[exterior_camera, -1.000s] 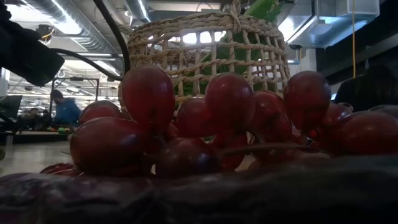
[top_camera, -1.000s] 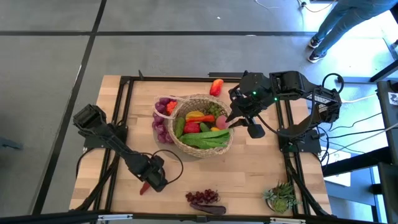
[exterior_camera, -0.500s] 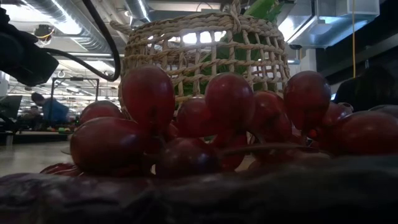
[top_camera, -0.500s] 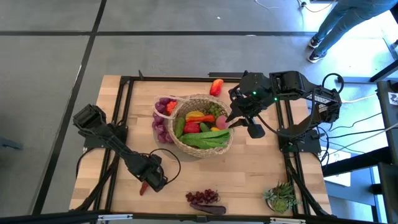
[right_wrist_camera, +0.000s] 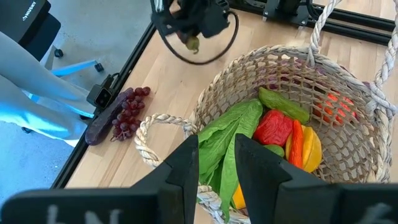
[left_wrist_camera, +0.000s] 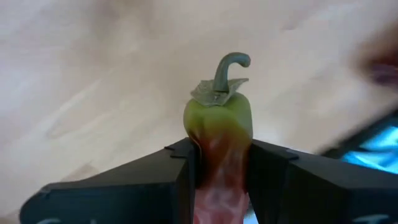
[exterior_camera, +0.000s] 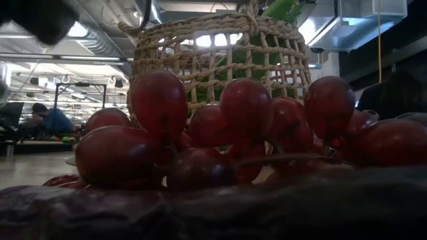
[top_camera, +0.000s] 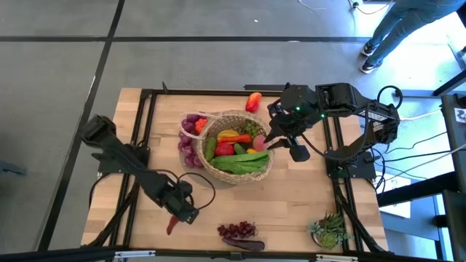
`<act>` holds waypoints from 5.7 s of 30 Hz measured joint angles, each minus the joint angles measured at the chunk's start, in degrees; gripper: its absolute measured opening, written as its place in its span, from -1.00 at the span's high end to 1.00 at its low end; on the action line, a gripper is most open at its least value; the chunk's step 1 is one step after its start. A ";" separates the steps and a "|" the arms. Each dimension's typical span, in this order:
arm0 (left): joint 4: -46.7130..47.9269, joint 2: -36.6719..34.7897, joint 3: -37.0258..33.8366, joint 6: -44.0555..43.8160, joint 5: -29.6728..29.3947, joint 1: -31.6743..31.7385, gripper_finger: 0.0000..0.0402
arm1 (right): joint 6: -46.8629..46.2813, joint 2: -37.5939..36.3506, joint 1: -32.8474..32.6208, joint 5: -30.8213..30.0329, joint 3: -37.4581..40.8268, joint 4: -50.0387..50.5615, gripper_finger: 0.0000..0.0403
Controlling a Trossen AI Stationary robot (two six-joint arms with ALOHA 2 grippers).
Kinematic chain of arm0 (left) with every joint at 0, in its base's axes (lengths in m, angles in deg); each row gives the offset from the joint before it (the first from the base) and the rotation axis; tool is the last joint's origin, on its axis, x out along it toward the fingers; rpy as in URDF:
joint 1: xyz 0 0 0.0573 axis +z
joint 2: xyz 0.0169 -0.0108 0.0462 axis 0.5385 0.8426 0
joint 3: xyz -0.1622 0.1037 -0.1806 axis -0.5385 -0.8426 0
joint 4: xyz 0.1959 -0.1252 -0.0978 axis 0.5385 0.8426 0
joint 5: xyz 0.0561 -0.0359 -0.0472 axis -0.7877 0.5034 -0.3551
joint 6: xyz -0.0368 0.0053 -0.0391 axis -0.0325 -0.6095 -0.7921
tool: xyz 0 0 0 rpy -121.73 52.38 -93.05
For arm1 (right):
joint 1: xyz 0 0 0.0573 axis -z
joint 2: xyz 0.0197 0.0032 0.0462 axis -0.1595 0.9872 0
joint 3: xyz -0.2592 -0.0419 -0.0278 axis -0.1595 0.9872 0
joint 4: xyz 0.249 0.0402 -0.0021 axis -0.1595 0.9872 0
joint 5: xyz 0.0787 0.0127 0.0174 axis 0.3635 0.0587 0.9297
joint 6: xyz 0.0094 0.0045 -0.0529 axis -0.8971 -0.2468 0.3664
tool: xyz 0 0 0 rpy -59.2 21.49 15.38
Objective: Build produce basket
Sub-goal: Put the red chili pepper into the brown basket, then put the purple garlic into the brown basket
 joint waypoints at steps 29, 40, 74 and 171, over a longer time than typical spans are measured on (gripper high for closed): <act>2.35 -12.90 28.68 67.98 -27.05 28.06 0.64 | 0.00 0.00 0.00 0.00 0.00 0.00 0.52; -4.32 -0.55 28.63 84.00 -11.99 40.89 0.64 | 0.00 -0.04 0.00 0.00 0.00 -1.04 0.52; -0.93 5.68 28.62 96.00 -14.89 43.94 0.24 | 0.15 -0.04 0.00 0.00 0.00 -7.35 0.52; 5.46 0.53 -16.29 71.94 -56.80 2.38 0.25 | -4.75 5.46 -0.22 3.02 -0.02 -0.87 0.52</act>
